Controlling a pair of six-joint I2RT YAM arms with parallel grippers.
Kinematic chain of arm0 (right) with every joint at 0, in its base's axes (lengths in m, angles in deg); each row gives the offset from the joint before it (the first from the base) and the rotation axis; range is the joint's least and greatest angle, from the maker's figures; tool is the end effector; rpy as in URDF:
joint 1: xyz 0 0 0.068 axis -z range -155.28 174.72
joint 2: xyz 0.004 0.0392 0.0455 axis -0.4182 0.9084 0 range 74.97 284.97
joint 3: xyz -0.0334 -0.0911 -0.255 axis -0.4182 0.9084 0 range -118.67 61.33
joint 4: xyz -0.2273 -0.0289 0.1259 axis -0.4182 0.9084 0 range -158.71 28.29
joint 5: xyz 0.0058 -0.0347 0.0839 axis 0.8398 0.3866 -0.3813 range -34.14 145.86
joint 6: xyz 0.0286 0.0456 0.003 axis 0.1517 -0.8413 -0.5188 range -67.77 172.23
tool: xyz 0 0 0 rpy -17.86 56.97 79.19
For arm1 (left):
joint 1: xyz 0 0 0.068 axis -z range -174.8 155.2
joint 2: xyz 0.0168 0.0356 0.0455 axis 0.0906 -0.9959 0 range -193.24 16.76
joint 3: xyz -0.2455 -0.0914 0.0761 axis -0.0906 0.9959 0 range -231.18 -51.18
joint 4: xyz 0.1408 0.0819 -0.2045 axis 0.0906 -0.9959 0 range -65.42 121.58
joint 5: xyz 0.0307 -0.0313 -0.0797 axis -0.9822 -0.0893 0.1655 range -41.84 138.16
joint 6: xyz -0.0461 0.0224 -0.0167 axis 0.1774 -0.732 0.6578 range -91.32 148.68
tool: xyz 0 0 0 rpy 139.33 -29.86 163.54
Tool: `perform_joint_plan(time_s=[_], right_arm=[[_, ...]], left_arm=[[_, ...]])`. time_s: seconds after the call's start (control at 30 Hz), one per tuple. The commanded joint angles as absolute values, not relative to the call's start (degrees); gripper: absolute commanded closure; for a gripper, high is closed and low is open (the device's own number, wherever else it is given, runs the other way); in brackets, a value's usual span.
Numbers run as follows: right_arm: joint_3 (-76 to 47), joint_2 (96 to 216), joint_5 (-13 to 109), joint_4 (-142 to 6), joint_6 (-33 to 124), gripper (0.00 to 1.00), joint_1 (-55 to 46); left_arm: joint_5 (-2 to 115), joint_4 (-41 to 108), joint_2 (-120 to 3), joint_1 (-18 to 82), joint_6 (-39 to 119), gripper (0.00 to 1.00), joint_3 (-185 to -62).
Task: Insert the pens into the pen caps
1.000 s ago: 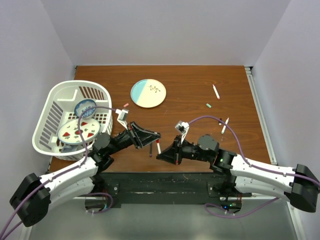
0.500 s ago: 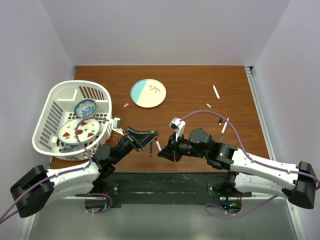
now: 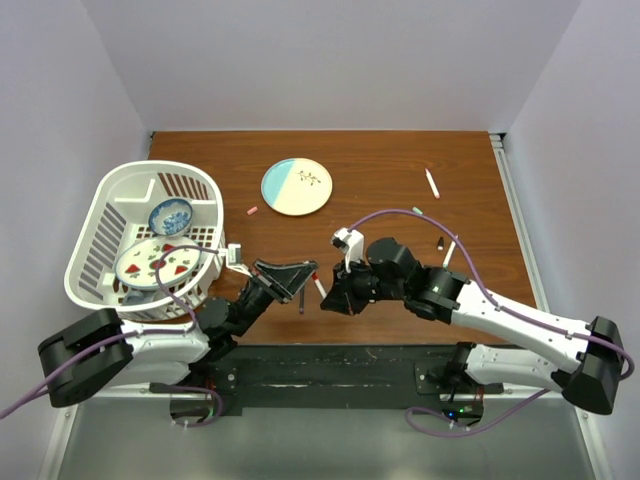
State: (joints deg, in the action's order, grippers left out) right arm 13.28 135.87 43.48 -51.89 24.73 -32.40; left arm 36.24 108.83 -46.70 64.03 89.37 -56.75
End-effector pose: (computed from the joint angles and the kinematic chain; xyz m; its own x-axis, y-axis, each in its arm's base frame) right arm 0.1230 0.2043 0.2943 -0.6639 -0.1962 -0.7217 -0.6932 0.5237 0.4953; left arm 0.1024 -0.1551 0.2101 -0.5581 -0.7258 -0.4022 0.5101 0.0823 -0.8562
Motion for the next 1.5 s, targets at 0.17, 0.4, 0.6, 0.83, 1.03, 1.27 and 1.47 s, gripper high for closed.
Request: perform_joint_plan(time_s=[0.17, 0.4, 0.6, 0.83, 1.03, 1.27, 1.47], right_arm=[[1.56, 134.65, 61.48, -78.91, 25.08, 1.00, -24.51], [1.30, 135.17, 56.93, -82.33, 22.80, 1.00, -22.66], [2.01, 136.05, 44.97, -88.58, 16.73, 1.00, -15.98], [3.15, 136.93, 38.03, -92.18, 13.82, 1.00, -12.73], [5.33, 136.67, 34.07, -90.95, 13.91, 1.00, -12.72], [19.02, 128.16, 29.94, -84.71, 16.55, 0.81, -12.72], [28.52, 114.36, 26.24, -73.30, 17.96, 0.41, -12.72]], left_arm=[[59.85, 102.15, -48.37, 74.98, 89.24, 1.00, -55.67], [59.94, 108.21, -49.86, 77.88, 88.27, 1.00, -55.23], [61.17, 111.12, -50.66, 79.38, 87.75, 1.00, -55.32], [63.10, 109.71, -49.33, 80.17, 87.13, 1.00, -56.45], [60.04, 98.94, -44.43, 80.34, 85.38, 1.00, -60.58], [50.37, 67.90, -33.61, 78.24, 75.88, 1.00, -74.29], [46.94, 54.97, -30.18, 72.45, 73.25, 1.00, -81.23]])
